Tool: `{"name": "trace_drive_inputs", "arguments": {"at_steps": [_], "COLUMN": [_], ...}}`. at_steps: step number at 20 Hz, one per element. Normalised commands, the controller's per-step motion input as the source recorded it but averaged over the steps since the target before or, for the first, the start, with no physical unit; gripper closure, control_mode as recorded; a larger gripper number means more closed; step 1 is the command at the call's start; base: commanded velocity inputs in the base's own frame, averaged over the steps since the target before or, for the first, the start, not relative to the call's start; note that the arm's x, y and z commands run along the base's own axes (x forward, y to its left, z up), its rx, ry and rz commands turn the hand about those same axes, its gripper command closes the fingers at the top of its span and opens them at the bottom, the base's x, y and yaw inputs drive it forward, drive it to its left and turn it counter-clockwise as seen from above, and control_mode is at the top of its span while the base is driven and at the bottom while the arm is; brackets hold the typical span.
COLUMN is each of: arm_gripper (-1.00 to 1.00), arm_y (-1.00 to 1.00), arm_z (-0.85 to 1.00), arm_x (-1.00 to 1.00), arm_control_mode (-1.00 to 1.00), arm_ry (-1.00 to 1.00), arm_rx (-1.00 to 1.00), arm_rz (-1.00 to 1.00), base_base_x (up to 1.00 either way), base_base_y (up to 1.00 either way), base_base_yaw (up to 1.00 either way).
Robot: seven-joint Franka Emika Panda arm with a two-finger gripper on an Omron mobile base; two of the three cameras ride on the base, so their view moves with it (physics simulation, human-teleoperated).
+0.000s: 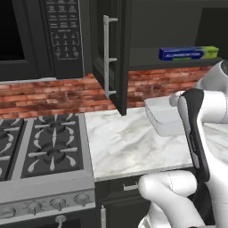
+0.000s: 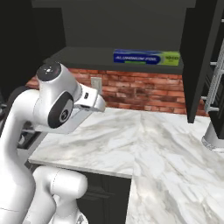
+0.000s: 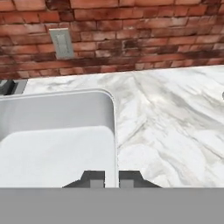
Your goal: Retrieve the tupperware and aluminum foil from the cabinet and place them on the dining counter near the plate with lime and lemon to prepare for storing leftovers.
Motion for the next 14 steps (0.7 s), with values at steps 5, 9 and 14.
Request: {"name": "trace_drive_inputs", "arguments": {"at_steps": [5,9,14], "arm_gripper": [1.0,1.0,1.0], "arm_y": [0.0,0.0,0.0], "arm_z": [0.0,0.0,0.0], "arm_x": [0.0,0.0,0.0], "arm_control_mode": [1.0,1.0,1.0], "arm_ry": [0.0,0.0,0.0], "arm_rx": [0.0,0.0,0.0], "arm_rz": [0.0,0.0,0.0], "base_base_x": [-0.75,-1.0,-0.84], "base_base_y": [0.0,0.18,0.43], "base_base_yaw": [0.11,0.33,0.56]}}
